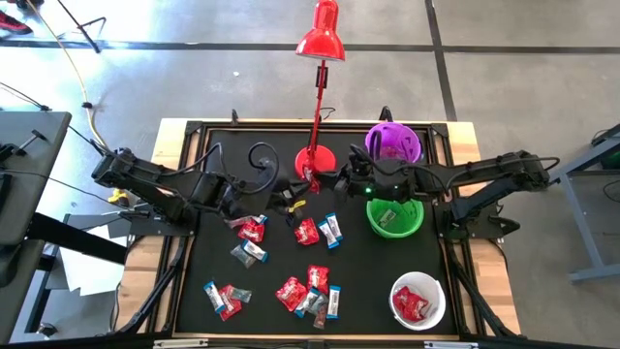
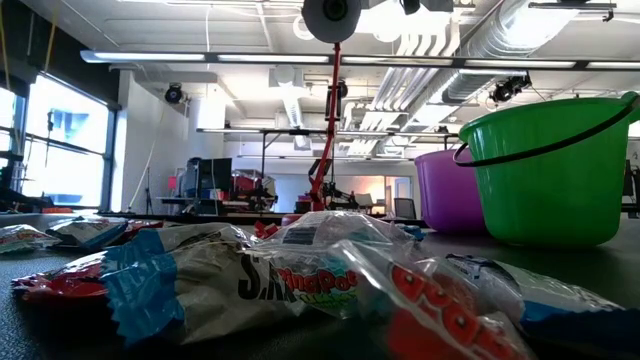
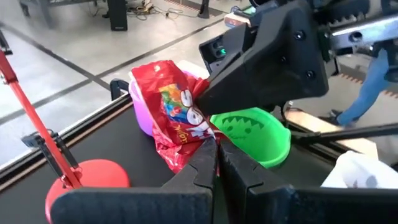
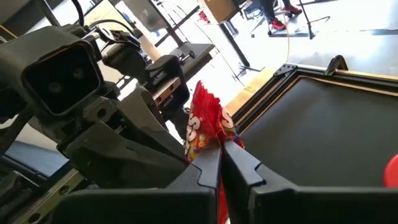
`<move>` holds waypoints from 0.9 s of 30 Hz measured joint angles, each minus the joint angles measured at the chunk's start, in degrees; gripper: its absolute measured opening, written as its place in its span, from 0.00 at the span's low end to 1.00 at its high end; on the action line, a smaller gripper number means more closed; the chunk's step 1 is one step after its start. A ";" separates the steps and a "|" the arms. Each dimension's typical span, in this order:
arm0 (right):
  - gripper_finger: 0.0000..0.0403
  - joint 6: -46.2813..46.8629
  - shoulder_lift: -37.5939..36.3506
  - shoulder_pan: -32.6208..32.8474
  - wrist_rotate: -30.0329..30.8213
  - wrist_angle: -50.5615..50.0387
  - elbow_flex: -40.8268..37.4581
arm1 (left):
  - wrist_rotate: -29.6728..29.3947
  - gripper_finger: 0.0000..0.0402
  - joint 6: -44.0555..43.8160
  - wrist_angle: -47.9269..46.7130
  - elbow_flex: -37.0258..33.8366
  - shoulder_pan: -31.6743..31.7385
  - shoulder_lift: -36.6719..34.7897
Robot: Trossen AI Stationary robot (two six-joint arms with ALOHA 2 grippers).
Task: Organize candy in baskets
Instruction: Put the red candy into the white bucket
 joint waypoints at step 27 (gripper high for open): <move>0.00 11.44 -9.67 1.73 -10.23 -25.35 -0.02 | 1.83 0.26 1.20 -16.26 -0.10 1.03 -5.05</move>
